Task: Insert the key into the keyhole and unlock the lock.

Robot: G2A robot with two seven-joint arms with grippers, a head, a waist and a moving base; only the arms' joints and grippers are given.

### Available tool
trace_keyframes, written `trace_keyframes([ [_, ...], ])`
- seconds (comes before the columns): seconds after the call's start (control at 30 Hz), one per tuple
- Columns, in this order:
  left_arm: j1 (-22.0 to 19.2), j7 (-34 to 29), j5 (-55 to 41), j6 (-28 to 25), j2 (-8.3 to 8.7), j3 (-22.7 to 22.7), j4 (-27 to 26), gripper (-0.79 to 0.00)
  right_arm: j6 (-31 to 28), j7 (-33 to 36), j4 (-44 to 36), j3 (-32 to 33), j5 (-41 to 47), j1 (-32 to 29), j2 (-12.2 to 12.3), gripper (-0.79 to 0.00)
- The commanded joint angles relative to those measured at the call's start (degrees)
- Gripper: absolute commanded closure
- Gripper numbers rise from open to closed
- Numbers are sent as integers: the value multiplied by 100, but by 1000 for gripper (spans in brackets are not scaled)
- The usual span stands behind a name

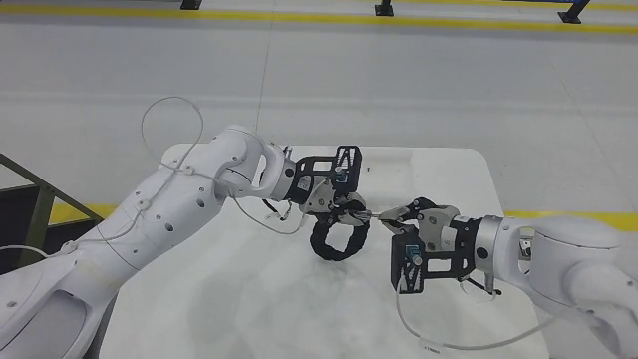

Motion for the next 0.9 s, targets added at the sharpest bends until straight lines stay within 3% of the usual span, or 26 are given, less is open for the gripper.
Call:
trace_keyframes([
  [0.0,-11,6,-9,0,-1,15,3,0,-8,31,0,-6,63,5,-15,0],
  [0.13,-35,21,54,0,-4,20,-18,0,106,211,0,-18,513,-51,-43,0],
  [0.47,1,246,565,0,-48,-43,-118,0,1533,1679,0,267,3678,-185,-75,0],
  [0.73,73,406,836,0,-85,-96,-117,0,2156,2096,0,562,4550,-356,-88,0],
  [0.8,91,417,883,0,-86,-108,-89,0,2142,2126,0,600,4593,-386,-94,-785],
  [0.87,107,363,927,0,-85,-126,-35,0,2149,2132,0,629,4630,-426,-102,-785],
])
